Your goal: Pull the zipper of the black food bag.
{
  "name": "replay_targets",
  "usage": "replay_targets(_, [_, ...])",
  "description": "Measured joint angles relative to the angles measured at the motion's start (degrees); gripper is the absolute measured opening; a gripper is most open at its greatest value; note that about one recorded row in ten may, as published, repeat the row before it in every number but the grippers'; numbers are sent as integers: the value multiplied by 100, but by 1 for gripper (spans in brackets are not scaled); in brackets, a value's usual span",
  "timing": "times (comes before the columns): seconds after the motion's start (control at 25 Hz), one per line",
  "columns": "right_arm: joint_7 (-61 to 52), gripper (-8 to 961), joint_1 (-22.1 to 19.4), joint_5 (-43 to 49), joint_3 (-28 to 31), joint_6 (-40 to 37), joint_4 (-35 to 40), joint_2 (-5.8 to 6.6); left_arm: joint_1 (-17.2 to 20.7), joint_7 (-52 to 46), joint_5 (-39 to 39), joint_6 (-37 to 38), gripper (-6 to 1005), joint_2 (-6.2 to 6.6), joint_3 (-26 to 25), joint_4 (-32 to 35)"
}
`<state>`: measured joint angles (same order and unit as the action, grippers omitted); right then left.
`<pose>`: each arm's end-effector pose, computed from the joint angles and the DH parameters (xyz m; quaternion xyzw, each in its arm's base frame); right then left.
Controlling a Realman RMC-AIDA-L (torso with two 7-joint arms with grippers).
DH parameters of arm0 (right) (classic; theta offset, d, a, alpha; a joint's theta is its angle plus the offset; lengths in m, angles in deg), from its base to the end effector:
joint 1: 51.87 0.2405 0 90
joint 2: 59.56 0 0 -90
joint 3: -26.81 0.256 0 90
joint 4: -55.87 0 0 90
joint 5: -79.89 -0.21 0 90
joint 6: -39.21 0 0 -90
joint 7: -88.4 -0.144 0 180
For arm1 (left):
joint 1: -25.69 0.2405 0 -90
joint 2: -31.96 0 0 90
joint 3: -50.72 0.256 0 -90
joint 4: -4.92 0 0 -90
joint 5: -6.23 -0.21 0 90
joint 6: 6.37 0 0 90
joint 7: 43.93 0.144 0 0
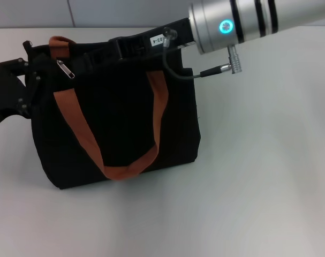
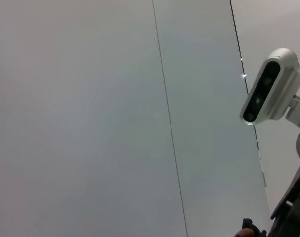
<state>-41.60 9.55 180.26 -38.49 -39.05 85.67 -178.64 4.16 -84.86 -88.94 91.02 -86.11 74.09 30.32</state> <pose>0.0510 0.3989 -0.0657 0.8986 -0.3855 -0.1907 0.0874 -0.3021 0.2896 0.0434 -0.8404 -0.0567 -0.3842 0.3779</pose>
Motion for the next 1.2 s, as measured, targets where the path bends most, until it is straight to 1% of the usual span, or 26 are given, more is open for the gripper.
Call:
replay_targets(0.44, [-20,357,272,1,-415,416,-2,-42,-25,-2,-2,89,24,-8,3,1])
replay_targets(0.52, [-25,356,350,0,-587,514,-10,-48,-35,-3,-3,96,25,-11,1,0])
replay_targets(0.96, [-18,351,473,-1,-691,607,-11,-68,-87,-8,-3,126,27,-14,0,5])
replay_targets(1.2, [-3,296,472,-50,-758,624,-10,-71,-164,0,-3,116,28,-29,0,0])
